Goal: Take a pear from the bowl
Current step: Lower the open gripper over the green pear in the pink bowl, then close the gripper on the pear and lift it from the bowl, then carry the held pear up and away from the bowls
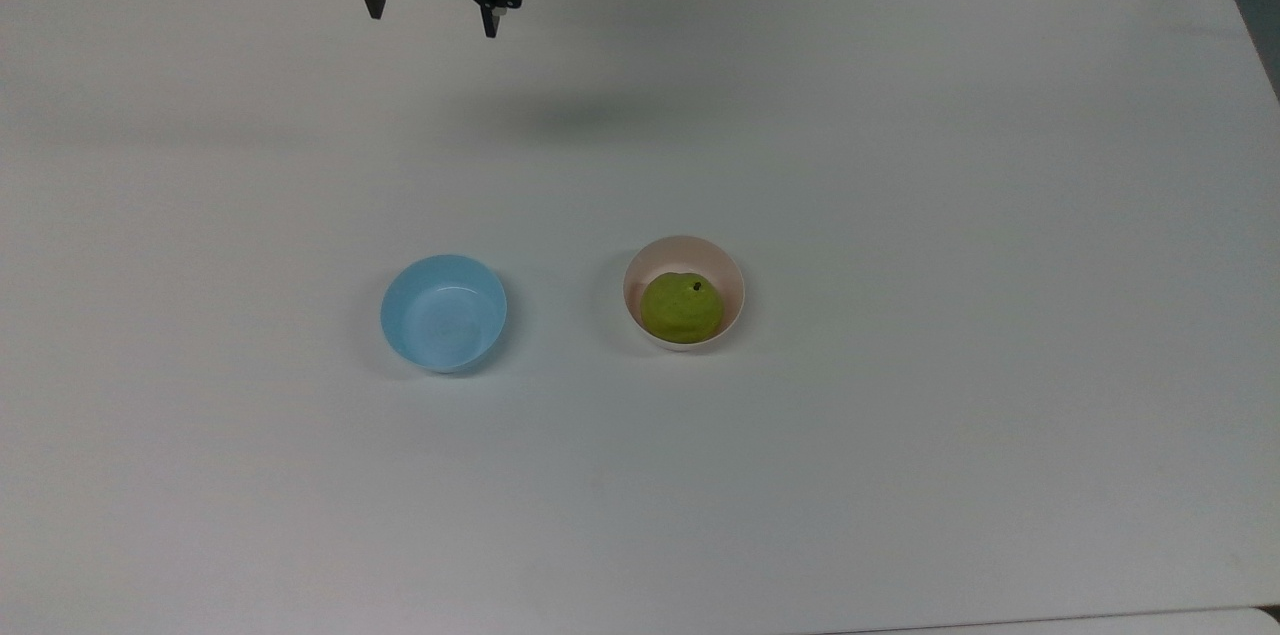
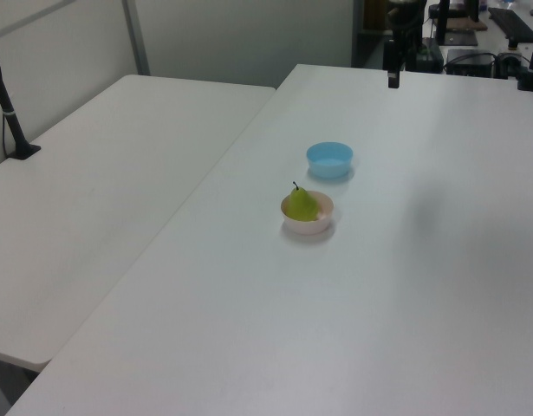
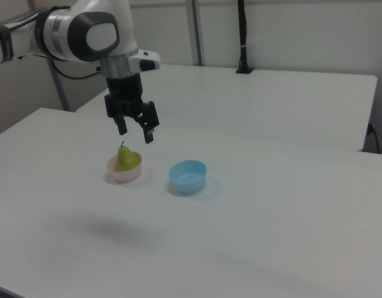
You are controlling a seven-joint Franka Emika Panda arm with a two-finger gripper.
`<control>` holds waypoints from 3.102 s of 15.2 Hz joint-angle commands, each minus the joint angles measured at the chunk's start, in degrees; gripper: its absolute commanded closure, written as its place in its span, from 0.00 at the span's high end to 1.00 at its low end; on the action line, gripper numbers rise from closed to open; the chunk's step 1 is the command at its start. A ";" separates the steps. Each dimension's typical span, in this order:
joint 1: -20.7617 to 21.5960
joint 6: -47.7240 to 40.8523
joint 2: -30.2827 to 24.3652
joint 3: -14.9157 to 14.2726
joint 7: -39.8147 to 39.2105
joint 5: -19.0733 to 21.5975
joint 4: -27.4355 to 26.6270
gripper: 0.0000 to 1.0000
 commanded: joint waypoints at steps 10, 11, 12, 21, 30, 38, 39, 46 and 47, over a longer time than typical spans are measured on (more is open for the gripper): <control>16.05 17.86 24.00 -5.36 -3.35 5.27 13.75 1.00; 17.10 19.53 25.75 -5.36 -3.52 5.18 13.75 1.00; 17.90 20.41 26.99 -5.36 -3.61 5.18 13.75 1.00; 20.81 25.61 34.12 -5.36 -5.63 3.51 12.70 0.96; 20.19 24.91 28.95 -5.19 -4.84 3.07 12.26 0.49; 8.00 18.68 4.00 -0.98 -17.82 2.46 -12.15 0.51; 6.41 17.88 3.02 -0.80 -19.94 2.45 -13.57 0.52; 4.37 15.33 9.41 -0.71 -22.42 -1.76 -15.25 0.57; 4.63 15.41 10.64 -0.71 -22.42 -2.46 -15.25 0.58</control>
